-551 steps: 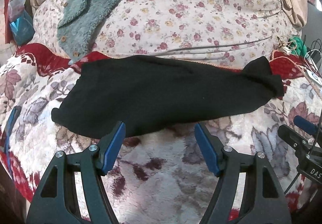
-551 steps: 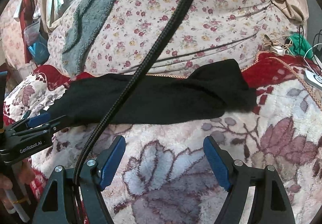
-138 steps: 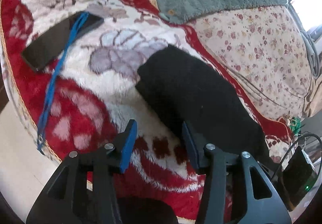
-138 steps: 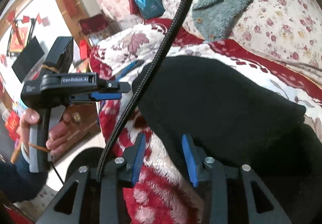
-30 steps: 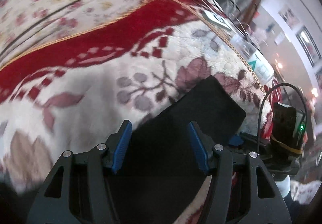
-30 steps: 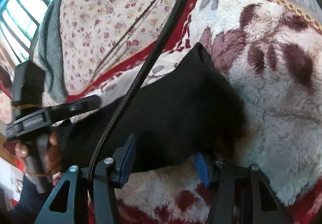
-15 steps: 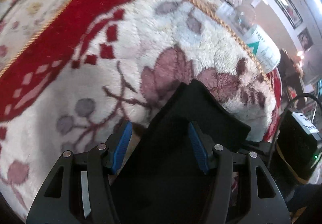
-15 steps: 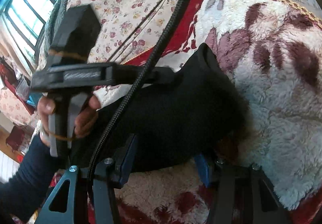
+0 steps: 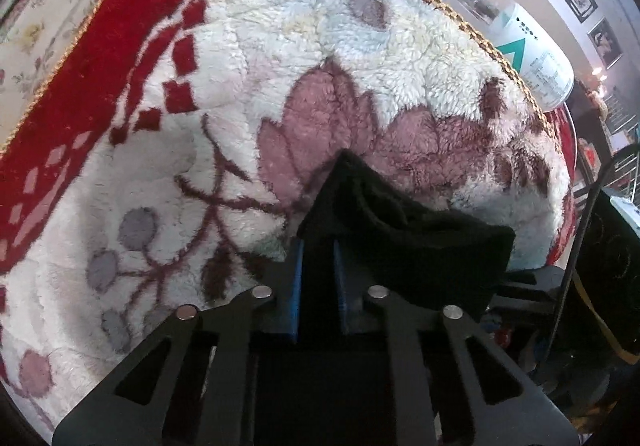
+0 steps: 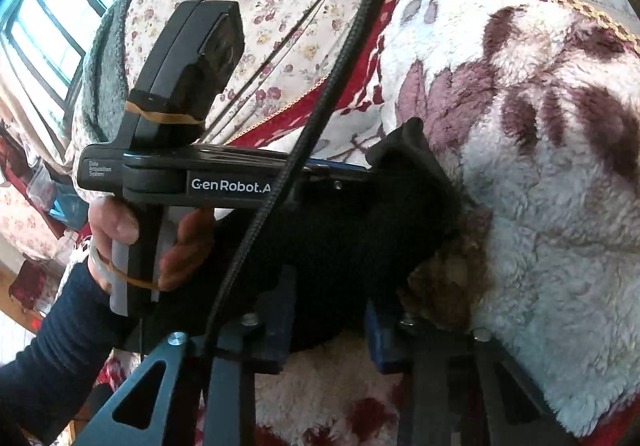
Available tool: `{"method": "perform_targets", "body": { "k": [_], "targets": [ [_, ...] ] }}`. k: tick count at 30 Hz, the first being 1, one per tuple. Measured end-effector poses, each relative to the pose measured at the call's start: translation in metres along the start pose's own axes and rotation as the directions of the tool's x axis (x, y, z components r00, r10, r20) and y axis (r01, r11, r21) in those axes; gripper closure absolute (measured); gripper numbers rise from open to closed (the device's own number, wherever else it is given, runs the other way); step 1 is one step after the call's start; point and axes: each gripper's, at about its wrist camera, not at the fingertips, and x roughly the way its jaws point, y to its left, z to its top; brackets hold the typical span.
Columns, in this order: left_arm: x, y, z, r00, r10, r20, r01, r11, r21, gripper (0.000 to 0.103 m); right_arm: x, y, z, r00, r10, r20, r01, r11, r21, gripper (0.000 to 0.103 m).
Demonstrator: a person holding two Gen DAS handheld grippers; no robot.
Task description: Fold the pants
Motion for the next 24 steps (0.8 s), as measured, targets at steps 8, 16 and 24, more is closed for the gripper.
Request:
{"method": "perform_targets", "body": {
  "k": [8,16,24],
  "targets": [
    [-0.006,-0.012,-0.008,1.0,0.015,-0.002,-0.015,1.0,-0.015,0.089,-0.001,-0.005,0.003,1.0,0.015,-0.004,-0.015,0.999,0.037,0.088],
    [-0.009,0.016,0.003,0.997,-0.078,-0.013,0.077,0.994,-0.077,0.047,0.003,-0.004,0.0,0.999,0.035,-0.015,-0.035,0.998,0.053,0.063],
    [0.005,-0.005,0.01,0.997,-0.04,-0.06,0.043,0.998,0.044,0.073,0.011,0.0,0.003,0.999,0.049,0.01,-0.049,0.999,0.024,0.077]
  ]
}}
